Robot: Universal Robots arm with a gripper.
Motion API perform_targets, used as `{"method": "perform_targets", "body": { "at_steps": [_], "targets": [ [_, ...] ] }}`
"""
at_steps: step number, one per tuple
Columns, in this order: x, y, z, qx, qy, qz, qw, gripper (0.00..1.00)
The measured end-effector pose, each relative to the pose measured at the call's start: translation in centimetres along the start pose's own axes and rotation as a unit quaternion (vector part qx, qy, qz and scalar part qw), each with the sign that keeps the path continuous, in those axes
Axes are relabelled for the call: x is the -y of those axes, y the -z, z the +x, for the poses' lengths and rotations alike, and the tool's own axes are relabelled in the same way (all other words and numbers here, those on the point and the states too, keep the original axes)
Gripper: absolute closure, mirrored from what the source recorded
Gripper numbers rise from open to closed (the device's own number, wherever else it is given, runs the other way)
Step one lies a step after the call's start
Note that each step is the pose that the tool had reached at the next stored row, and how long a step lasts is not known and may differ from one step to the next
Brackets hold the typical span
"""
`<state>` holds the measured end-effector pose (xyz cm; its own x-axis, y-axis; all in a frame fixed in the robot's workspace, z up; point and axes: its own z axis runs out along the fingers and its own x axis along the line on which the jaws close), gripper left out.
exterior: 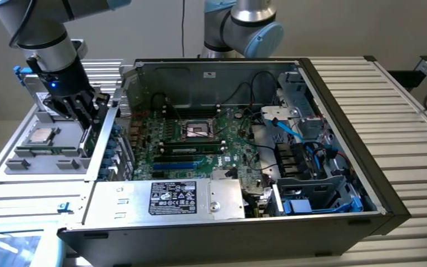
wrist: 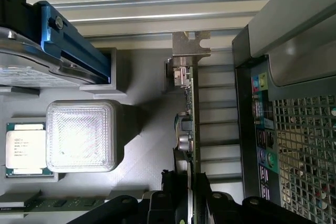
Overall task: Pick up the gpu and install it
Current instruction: 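Pick up the gpu and move the gpu toward the slot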
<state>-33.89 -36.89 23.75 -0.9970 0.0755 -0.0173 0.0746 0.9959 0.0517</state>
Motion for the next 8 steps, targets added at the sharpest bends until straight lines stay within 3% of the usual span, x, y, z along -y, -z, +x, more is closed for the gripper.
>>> {"method": "perform_targets", "body": {
  "at_steps": [4, 8],
  "targets": [
    [0.00, 0.03, 0.0, 0.0002, 0.000, -0.0001, 1.0000, 0.72],
    [-0.10, 1.81, 0.0, 0.0001, 0.000, -0.0001, 1.0000, 0.72]
  ]
}}
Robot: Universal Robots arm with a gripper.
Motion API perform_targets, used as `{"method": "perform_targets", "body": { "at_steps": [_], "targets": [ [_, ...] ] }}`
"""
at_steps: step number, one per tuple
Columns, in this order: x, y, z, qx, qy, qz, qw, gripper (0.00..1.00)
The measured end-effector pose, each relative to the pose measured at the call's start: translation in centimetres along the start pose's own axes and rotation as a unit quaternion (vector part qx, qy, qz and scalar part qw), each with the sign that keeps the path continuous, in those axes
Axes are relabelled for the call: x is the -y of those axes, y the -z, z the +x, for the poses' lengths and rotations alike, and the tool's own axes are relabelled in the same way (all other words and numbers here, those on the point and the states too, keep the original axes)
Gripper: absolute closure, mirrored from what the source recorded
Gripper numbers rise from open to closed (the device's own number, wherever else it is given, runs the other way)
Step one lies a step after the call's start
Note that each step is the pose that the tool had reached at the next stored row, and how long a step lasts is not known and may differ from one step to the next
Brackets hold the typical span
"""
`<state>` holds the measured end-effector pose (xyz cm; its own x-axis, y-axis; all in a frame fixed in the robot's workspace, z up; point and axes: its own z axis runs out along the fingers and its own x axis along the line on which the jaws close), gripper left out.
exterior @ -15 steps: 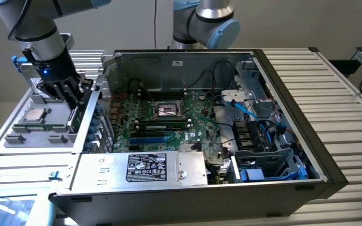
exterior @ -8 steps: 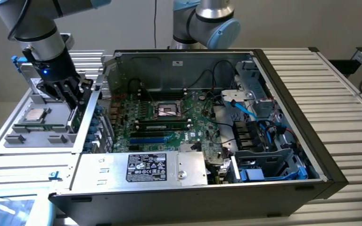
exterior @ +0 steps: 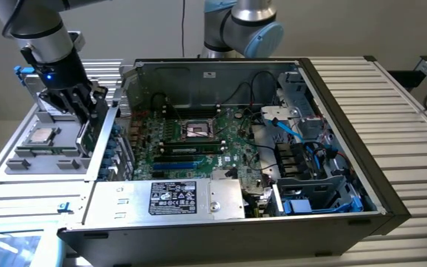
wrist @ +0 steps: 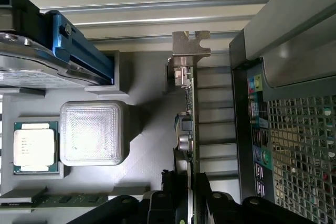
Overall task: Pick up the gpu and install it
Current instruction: 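Pick up the gpu and move the gpu toward the slot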
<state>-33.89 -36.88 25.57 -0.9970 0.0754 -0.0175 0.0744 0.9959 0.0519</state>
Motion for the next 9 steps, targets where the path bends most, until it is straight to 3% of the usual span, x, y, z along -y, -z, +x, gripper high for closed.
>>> {"method": "perform_targets", "body": {
  "at_steps": [9],
  "targets": [
    [-0.22, 4.07, -0.1, -0.0001, 0.000, 0.0001, 1.0000, 0.72]
  ]
}}
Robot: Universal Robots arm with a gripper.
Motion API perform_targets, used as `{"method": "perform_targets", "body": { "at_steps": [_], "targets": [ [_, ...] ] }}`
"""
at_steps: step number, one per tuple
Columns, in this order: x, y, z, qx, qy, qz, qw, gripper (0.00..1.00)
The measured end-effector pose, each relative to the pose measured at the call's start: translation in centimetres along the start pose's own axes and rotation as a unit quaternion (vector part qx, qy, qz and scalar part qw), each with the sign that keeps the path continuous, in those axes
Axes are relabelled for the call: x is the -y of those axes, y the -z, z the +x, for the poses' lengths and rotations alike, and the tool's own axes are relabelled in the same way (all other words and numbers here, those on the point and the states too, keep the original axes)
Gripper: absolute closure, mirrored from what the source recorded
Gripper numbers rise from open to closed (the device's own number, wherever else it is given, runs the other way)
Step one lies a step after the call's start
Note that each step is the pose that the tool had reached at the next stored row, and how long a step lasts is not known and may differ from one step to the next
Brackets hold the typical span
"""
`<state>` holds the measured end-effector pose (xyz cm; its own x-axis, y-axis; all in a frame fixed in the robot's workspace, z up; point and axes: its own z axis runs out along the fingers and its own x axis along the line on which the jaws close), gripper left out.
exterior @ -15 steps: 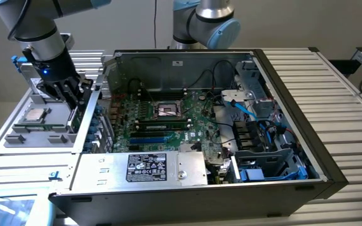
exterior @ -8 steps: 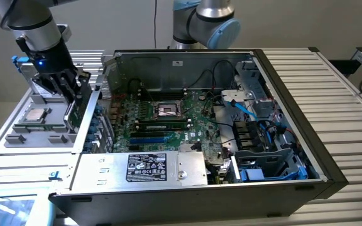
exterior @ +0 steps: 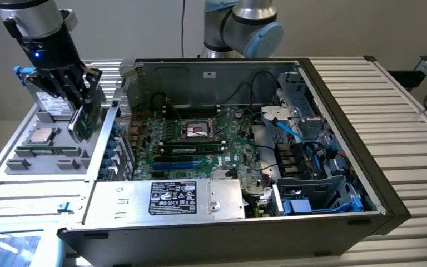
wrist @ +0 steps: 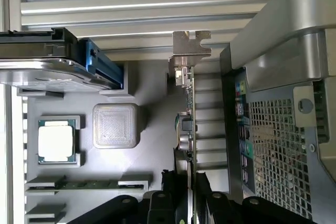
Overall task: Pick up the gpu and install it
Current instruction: 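Pick up the gpu and move the gpu toward the slot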
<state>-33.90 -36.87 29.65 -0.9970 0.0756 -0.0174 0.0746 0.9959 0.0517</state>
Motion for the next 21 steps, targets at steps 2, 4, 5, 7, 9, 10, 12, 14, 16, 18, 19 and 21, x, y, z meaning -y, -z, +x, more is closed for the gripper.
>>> {"method": "perform_targets", "body": {
  "at_steps": [2, 4, 5, 7, 9, 10, 12, 14, 16, 18, 19, 21],
  "targets": [
    [-0.05, 0.91, 0.0, 0.0000, 0.000, 0.0000, 1.0000, 0.72],
    [-0.09, 1.81, 0.0, 0.0000, 0.000, 0.0000, 1.0000, 0.72],
    [-0.11, 2.26, 0.0, 0.0000, 0.000, 0.0000, 1.0000, 0.72],
    [-0.17, 3.18, -0.1, 0.0000, 0.000, 0.0001, 1.0000, 0.72],
    [-0.21, 4.09, -0.1, 0.0000, 0.000, 0.0001, 1.0000, 0.72],
    [-0.23, 4.54, -0.1, 0.0000, 0.000, 0.0001, 1.0000, 0.72],
    [-0.28, 5.47, -0.1, 0.0000, 0.000, 0.0002, 1.0000, 0.72],
    [-0.33, 6.37, -0.1, 0.0000, 0.000, 0.0002, 1.0000, 0.72],
    [-0.37, 7.26, -0.1, 0.0000, 0.000, 0.0002, 1.0000, 0.72],
    [-0.40, 7.99, -0.1, 0.0000, 0.000, 0.0002, 1.0000, 0.72],
    [-0.42, 8.31, -0.1, 0.0001, 0.000, 0.0002, 1.0000, 0.72],
    [-0.47, 9.21, -0.2, 0.0000, 0.000, 0.0002, 1.0000, 0.72]
  ]
}}
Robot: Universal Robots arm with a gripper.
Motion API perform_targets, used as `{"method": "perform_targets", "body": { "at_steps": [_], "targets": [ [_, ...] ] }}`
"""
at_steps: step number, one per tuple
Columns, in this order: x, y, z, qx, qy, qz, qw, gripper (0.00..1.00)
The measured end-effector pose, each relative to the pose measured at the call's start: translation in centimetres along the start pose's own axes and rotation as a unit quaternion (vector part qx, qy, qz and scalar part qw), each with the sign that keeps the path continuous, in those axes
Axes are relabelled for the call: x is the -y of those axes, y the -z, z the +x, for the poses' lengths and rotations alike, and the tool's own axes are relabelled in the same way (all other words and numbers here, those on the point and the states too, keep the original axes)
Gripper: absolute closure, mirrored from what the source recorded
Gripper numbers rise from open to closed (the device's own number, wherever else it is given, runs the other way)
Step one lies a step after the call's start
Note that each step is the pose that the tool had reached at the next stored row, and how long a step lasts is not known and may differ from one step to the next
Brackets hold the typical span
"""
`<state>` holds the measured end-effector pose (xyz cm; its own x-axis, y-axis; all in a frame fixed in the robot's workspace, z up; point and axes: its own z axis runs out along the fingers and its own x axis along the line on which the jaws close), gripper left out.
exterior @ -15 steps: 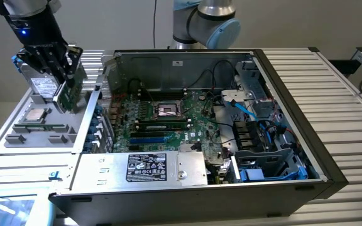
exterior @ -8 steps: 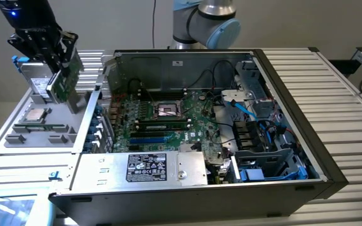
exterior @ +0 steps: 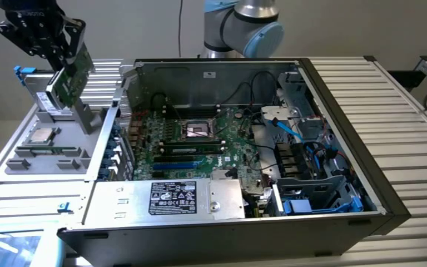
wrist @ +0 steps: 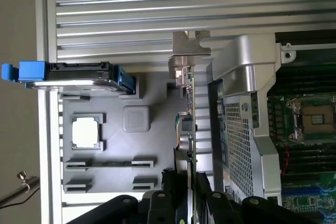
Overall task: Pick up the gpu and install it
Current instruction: 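Pick up the gpu and move the gpu toward the slot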
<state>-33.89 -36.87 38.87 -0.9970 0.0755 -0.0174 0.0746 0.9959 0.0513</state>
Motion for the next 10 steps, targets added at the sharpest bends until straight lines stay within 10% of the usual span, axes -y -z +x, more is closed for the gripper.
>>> {"method": "perform_targets", "body": {
  "at_steps": [10],
  "targets": [
    [-0.21, 4.04, -0.1, 0.0010, 0.000, 0.0008, 1.0000, 0.72]
  ]
}}
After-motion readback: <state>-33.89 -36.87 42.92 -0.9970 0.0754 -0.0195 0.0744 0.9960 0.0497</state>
